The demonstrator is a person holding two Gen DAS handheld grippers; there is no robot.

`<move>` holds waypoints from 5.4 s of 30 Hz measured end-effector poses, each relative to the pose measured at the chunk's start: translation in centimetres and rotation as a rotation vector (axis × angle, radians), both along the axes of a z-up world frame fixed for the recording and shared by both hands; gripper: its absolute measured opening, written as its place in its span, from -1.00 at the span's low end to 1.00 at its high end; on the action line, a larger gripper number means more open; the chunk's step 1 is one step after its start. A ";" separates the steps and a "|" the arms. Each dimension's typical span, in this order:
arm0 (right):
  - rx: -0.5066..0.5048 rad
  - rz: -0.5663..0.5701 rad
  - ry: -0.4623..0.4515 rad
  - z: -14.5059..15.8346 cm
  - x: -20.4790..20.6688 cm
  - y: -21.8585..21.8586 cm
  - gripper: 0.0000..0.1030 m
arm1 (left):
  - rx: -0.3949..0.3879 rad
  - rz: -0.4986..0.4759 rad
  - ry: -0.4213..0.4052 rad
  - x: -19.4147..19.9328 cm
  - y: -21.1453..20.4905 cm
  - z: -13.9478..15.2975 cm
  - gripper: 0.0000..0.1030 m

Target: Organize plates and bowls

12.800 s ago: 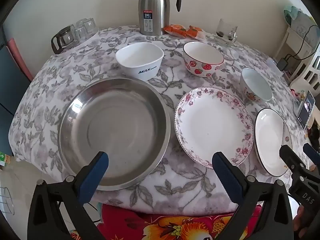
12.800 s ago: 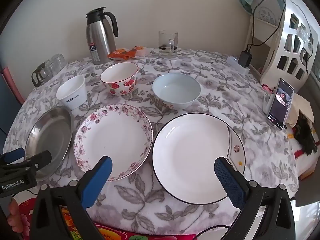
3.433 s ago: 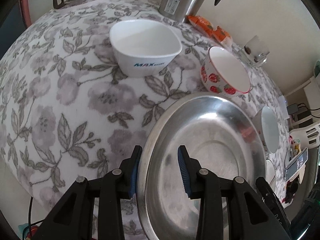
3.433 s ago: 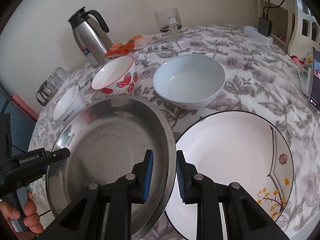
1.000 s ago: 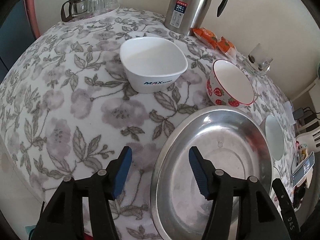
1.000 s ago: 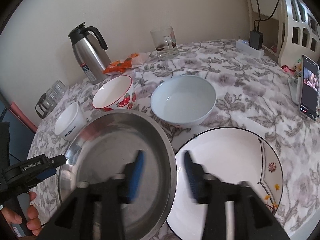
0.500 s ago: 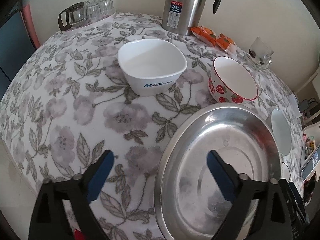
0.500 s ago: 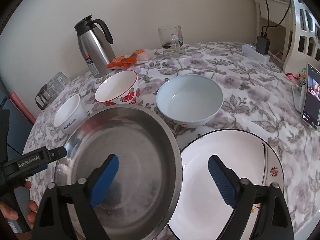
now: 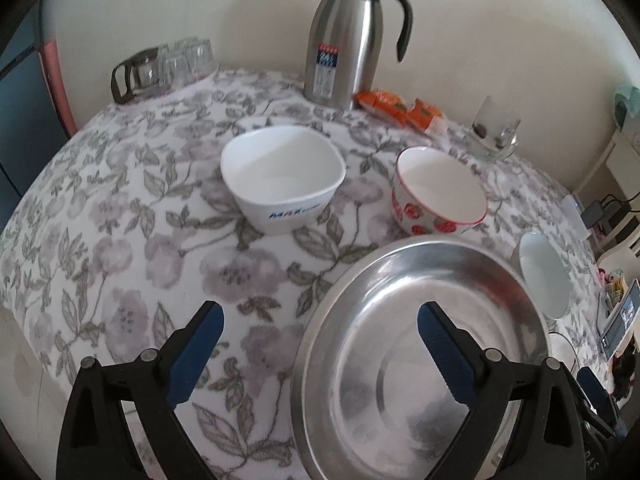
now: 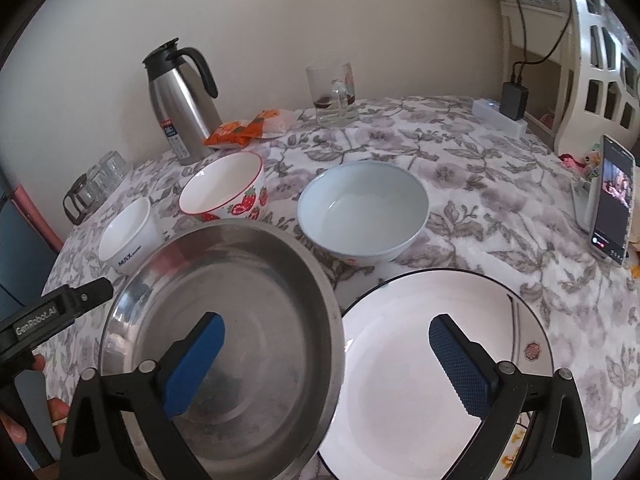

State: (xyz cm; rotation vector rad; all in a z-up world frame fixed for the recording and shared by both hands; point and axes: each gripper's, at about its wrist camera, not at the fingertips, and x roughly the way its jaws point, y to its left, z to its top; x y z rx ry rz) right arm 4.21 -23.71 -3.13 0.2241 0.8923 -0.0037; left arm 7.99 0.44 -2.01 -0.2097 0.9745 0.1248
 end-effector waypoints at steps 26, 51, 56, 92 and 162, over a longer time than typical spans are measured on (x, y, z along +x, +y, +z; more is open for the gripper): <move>0.086 -0.346 -0.181 4.2 -7.0 -11.0 1.00 | -0.181 -0.292 -0.194 -4.6 -10.9 6.4 0.90; 0.226 -0.347 -0.091 -1.6 -10.7 -19.4 0.58 | -0.306 -0.354 0.168 -8.8 -21.6 -0.6 0.74; 0.270 -0.326 -0.059 -3.0 -10.3 -19.5 0.34 | -0.331 -0.271 0.216 -8.6 -20.4 -2.0 0.63; 0.396 -0.161 0.057 -8.6 -4.8 -17.9 -0.70 | -0.392 -0.067 0.371 -7.2 -17.5 -8.0 -0.72; 0.201 -0.091 -0.154 5.7 -4.3 -9.4 -0.77 | -0.431 -0.229 -0.098 -5.3 -9.2 4.5 -0.69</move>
